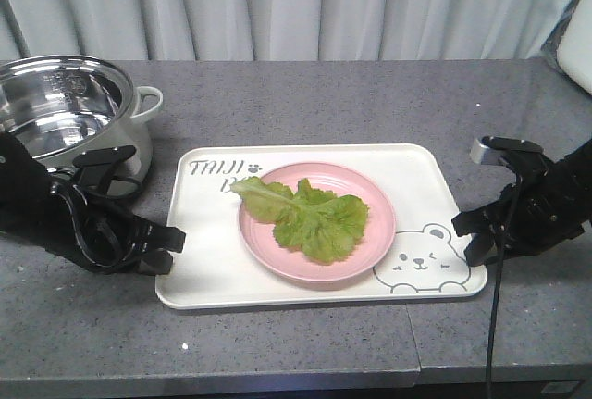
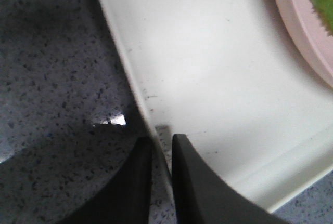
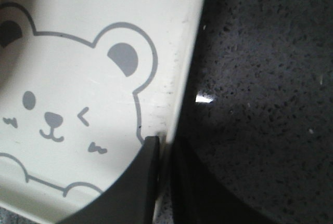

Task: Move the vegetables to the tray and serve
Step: 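Lift the tray with both grippers off the counter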

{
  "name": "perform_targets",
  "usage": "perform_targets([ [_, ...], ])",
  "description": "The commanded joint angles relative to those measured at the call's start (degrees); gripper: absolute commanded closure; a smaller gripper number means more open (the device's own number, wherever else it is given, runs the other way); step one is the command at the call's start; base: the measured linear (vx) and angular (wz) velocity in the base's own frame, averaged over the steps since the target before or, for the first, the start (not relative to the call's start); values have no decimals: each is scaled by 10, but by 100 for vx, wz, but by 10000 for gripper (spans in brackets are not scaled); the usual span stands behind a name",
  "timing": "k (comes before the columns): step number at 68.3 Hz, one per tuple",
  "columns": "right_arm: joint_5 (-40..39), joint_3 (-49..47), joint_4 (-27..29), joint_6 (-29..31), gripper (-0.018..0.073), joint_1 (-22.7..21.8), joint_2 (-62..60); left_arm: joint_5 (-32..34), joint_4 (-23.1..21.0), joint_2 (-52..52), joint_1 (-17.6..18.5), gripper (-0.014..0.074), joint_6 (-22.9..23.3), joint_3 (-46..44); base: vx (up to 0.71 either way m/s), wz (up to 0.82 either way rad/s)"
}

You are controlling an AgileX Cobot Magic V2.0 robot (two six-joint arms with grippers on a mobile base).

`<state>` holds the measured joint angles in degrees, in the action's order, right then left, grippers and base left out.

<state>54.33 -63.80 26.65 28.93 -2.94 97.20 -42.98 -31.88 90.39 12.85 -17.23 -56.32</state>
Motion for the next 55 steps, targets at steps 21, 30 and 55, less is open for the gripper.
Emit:
perform_targets([
  [21, 34, -14, 59, 9, 565, 1, -104, 1, -19, -119, 4, 604, -10, -17, 0, 0],
  [30, 51, -14, 70, 10, 565, 1, -132, -4, -19, -148, 4, 604, -10, -17, 0, 0],
  [55, 78, -14, 71, -8, 564, 1, -191, -14, -6, -193, 4, 604, -9, -17, 0, 0],
])
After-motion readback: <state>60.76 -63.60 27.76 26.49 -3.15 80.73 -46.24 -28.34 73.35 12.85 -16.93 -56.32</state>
